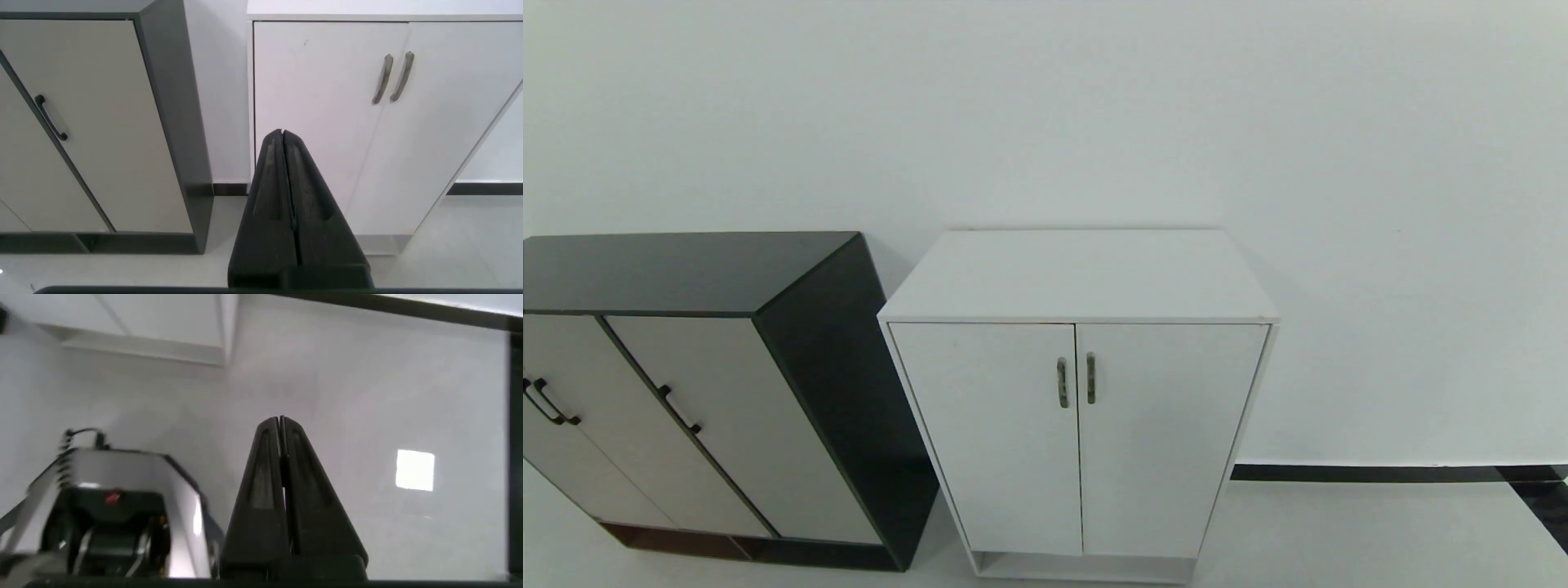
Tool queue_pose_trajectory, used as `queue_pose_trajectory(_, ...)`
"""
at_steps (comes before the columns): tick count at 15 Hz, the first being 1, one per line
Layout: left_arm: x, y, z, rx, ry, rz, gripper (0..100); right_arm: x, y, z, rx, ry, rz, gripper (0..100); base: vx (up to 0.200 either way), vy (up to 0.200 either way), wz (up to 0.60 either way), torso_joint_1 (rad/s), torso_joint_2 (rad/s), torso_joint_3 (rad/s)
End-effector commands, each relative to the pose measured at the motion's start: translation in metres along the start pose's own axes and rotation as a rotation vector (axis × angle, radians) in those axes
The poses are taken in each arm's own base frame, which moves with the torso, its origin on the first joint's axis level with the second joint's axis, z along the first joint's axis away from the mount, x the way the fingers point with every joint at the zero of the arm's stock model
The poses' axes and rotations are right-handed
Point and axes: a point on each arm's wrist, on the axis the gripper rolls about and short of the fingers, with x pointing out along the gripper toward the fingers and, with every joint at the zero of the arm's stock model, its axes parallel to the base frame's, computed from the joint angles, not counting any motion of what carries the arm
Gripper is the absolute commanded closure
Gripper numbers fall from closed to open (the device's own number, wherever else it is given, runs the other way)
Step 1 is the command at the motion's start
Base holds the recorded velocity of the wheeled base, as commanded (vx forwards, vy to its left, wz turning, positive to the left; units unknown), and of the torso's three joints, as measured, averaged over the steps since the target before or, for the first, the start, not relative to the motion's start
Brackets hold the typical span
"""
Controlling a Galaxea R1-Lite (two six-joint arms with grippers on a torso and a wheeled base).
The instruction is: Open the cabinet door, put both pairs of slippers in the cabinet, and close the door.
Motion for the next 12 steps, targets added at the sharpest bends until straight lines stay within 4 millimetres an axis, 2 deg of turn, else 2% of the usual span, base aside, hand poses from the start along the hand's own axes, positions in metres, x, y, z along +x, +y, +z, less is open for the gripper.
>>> queue_pose_trajectory(1, 0.0, 0.0, 0.0, 0.0, 0.001, 0.001, 100, -0.01, -0.002, -0.004, 0.014, -0.066, 0.033, 100, 0.0, 0.0, 0.0, 0.0, 0.0, 0.0)
queue_pose_trajectory(5, 0.0, 0.0, 0.0, 0.0, 0.001, 0.001, 100, -0.017, 0.0, -0.013, 0.011, -0.069, 0.196, 100, 0.0, 0.0, 0.0, 0.0, 0.0, 0.0)
queue_pose_trajectory(12, 0.0, 0.0, 0.0, -0.002, 0.001, 0.001, 100, -0.019, 0.0, -0.021, -0.005, -0.018, 0.234, 100, 0.0, 0.0, 0.0, 0.0, 0.0, 0.0)
